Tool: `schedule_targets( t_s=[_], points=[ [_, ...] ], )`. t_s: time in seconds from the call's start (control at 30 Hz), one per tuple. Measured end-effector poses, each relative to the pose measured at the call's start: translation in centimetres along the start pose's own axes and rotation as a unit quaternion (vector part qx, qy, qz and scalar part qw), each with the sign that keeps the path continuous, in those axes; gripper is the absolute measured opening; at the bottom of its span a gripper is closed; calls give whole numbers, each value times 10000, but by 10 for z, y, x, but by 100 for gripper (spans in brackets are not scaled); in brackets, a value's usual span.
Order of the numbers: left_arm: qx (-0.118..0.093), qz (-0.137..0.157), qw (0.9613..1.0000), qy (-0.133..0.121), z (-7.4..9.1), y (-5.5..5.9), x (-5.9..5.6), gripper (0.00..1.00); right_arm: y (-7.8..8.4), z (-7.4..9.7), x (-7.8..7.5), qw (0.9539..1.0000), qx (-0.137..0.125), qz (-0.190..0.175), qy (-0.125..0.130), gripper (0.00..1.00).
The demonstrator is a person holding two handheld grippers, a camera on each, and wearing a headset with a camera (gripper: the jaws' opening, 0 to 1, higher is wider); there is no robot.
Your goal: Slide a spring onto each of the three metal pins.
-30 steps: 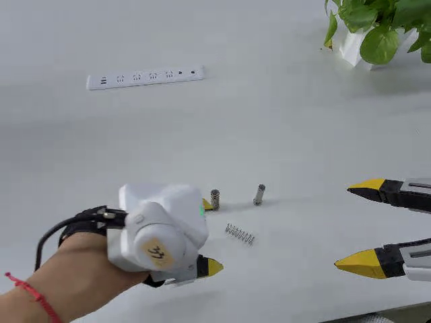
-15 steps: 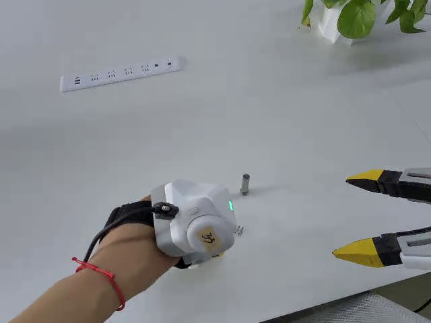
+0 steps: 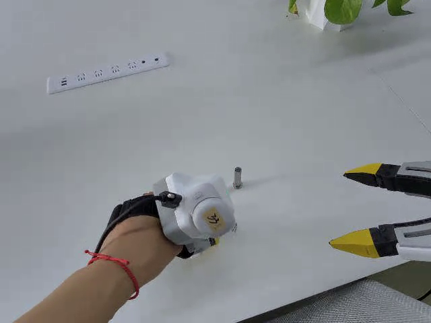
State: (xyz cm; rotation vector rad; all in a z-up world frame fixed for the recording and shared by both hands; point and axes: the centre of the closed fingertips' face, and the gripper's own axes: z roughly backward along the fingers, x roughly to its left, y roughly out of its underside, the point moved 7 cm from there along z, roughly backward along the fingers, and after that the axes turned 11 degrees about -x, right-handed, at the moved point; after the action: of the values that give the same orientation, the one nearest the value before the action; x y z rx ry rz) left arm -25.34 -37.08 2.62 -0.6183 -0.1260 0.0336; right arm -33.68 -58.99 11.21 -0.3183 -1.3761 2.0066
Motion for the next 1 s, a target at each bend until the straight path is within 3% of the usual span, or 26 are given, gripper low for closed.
schedule_targets(
  t_s=[0.23,0.57,1.0],
  points=[
    [-21,282,9996,93,1,4,-7,8,3,3,0,10000,-19,-26,12,68],
    [-37,346,9994,88,3,4,-6,7,5,6,-1,10000,51,29,-16,74],
    [-163,636,9978,29,5,7,-5,7,6,2,5,9999,85,26,-147,84]
  ],
)
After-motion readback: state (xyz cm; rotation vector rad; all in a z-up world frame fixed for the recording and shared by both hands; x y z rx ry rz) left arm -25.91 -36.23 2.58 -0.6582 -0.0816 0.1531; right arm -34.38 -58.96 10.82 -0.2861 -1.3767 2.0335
